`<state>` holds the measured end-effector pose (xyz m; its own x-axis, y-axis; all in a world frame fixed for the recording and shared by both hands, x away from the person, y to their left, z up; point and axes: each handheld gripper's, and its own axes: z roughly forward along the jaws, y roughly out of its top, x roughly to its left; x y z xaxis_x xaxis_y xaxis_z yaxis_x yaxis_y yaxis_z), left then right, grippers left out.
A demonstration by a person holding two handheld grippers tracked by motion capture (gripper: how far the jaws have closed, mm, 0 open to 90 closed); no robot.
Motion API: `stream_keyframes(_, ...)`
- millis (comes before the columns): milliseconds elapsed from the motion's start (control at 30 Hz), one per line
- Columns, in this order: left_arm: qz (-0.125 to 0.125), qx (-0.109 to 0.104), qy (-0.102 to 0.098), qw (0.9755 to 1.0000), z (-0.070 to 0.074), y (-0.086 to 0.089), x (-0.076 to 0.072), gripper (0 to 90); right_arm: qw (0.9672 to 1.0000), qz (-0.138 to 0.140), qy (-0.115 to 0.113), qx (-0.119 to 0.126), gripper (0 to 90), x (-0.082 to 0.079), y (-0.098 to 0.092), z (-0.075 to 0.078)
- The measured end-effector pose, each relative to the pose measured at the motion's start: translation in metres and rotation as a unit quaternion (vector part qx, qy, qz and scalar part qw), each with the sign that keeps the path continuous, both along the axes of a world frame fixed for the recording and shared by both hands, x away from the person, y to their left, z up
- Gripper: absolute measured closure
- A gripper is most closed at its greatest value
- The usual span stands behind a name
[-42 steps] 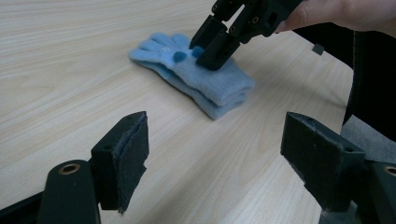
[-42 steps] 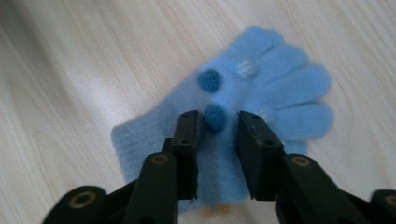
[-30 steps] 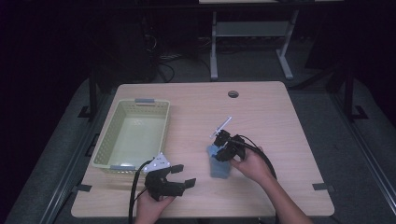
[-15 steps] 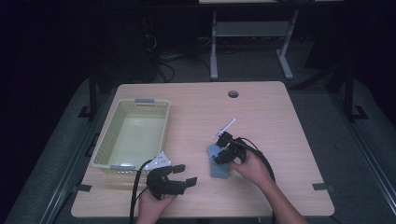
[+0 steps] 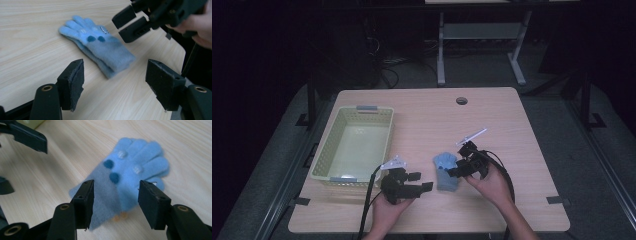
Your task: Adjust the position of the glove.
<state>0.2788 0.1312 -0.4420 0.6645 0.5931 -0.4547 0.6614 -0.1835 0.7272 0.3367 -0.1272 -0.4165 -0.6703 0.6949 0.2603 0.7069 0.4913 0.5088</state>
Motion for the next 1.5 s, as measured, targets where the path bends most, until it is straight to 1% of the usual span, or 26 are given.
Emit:
stream_keyframes(33, 0.000, 0.000, 0.000, 1.0000, 0.000, 0.000, 0.000, 31.3, 1.0000, 0.000, 0.000, 0.000, 46.2, 0.000, 0.000, 0.000)
stream_keyframes(67, 0.003, 0.002, 0.008, 1.0000, -0.001, -0.003, 0.003, 31.3, 0.9997, -0.017, 0.006, 0.019, 46.3, -0.002, -0.007, -0.002)
stream_keyframes(100, 0.007, 0.005, 0.024, 0.9997, -0.002, -0.007, 0.008, 31.2, 0.9993, -0.026, 0.010, 0.026, 46.3, -0.004, -0.010, -0.003)
stream_keyframes(133, 0.007, 0.005, 0.024, 0.9997, -0.002, -0.007, 0.008, 31.2, 0.9993, -0.026, 0.010, 0.026, 46.3, -0.004, -0.010, -0.003)
stream_keyframes(200, 0.009, 0.003, 0.044, 0.9990, -0.005, -0.011, 0.015, 30.7, 0.9977, -0.047, 0.012, 0.048, 45.1, -0.006, -0.019, -0.009)
stream_keyframes(233, 0.015, -0.001, 0.067, 0.9977, -0.008, -0.014, 0.021, 30.3, 0.9973, -0.051, 0.011, 0.052, 44.4, -0.006, -0.022, -0.012)
stream_keyframes(267, 0.015, -0.001, 0.067, 0.9977, -0.008, -0.014, 0.021, 30.2, 0.9966, -0.059, 0.016, 0.055, 43.6, -0.007, -0.024, -0.014)
stream_keyframes(300, 0.024, -0.009, 0.082, 0.9963, -0.009, -0.018, 0.026, 30.2, 0.9959, -0.064, 0.016, 0.061, 43.6, -0.007, -0.026, -0.017)
stream_keyframes(367, 0.028, -0.011, 0.094, 0.9951, -0.011, -0.020, 0.030, 30.4, 0.9941, -0.071, 0.023, 0.078, 43.7, -0.008, -0.029, -0.020)
stream_keyframes(433, 0.032, -0.014, 0.110, 0.9934, -0.013, -0.022, 0.035, 30.9, 0.9931, -0.074, 0.031, 0.085, 43.9, -0.009, -0.029, -0.024)
stream_keyframes(467, 0.032, -0.014, 0.110, 0.9934, -0.013, -0.022, 0.035, 31.2, 0.9931, -0.074, 0.031, 0.085, 43.9, -0.009, -0.029, -0.024)
stream_keyframes(533, 0.037, -0.022, 0.124, 0.9913, -0.016, -0.023, 0.038, 32.2, 0.9922, -0.079, 0.039, 0.089, 44.5, -0.010, -0.028, -0.027)
stream_keyframes(567, 0.041, -0.027, 0.139, 0.9891, -0.019, -0.024, 0.041, 32.6, 0.9912, -0.083, 0.039, 0.096, 45.0, -0.010, -0.028, -0.027)
stream_keyframes(600, 0.041, -0.027, 0.139, 0.9891, -0.019, -0.024, 0.041, 32.9, 0.9905, -0.086, 0.042, 0.099, 45.5, -0.010, -0.028, -0.027)
stream_keyframes(667, 0.043, -0.027, 0.150, 0.9874, -0.022, -0.025, 0.042, 33.0, 0.9899, -0.089, 0.044, 0.101, 46.0, -0.010, -0.029, -0.028)
stream_keyframes(767, 0.042, -0.021, 0.145, 0.9884, -0.024, -0.029, 0.043, 34.6, 0.9881, -0.097, 0.050, 0.108, 47.4, -0.009, -0.030, -0.032)
stream_keyframes(867, 0.043, -0.018, 0.152, 0.9873, -0.027, -0.030, 0.045, 37.1, 0.9873, -0.105, 0.058, 0.104, 48.1, -0.009, -0.028, -0.037)
stream_keyframes(900, 0.045, -0.019, 0.157, 0.9865, -0.028, -0.031, 0.046, 39.1, 0.9861, -0.106, 0.068, 0.108, 48.7, -0.008, -0.028, -0.039)
stream_keyframes(933, 0.044, -0.020, 0.164, 0.9853, -0.029, -0.031, 0.046, 39.1, 0.9861, -0.106, 0.068, 0.108, 48.7, -0.008, -0.028, -0.039)
stream_keyframes(967, 0.039, -0.025, 0.170, 0.9844, -0.031, -0.031, 0.048, 42.2, 0.9855, -0.107, 0.069, 0.113, 49.3, -0.008, -0.028, -0.041)
stream_keyframes(1000, 0.039, -0.025, 0.170, 0.9844, -0.031, -0.031, 0.048, 43.4, 0.9852, -0.107, 0.072, 0.113, 49.2, -0.009, -0.027, -0.041)
stream_keyframes(1033, 0.037, -0.026, 0.172, 0.9840, -0.032, -0.032, 0.048, 44.5, 0.9860, -0.105, 0.067, 0.111, 49.3, -0.008, -0.027, -0.042)
stream_keyframes(1067, 0.037, -0.026, 0.172, 0.9840, -0.032, -0.032, 0.048, 45.6, 0.9856, -0.108, 0.071, 0.109, 49.5, -0.009, -0.026, -0.042)
stream_keyframes(1233, 0.030, -0.025, 0.176, 0.9836, -0.033, -0.034, 0.048, 52.5, 0.9860, -0.108, 0.069, 0.107, 51.9, -0.010, -0.022, -0.045)
stream_keyframes(1367, 0.022, -0.026, 0.180, 0.9830, -0.036, -0.035, 0.049, 59.8, 0.9863, -0.110, 0.058, 0.108, 56.0, -0.012, -0.020, -0.046)
stream_keyframes(1500, 0.018, -0.024, 0.176, 0.9839, -0.036, -0.036, 0.047, 63.3, 0.9854, -0.115, 0.064, 0.108, 55.4, -0.013, -0.020, -0.046)
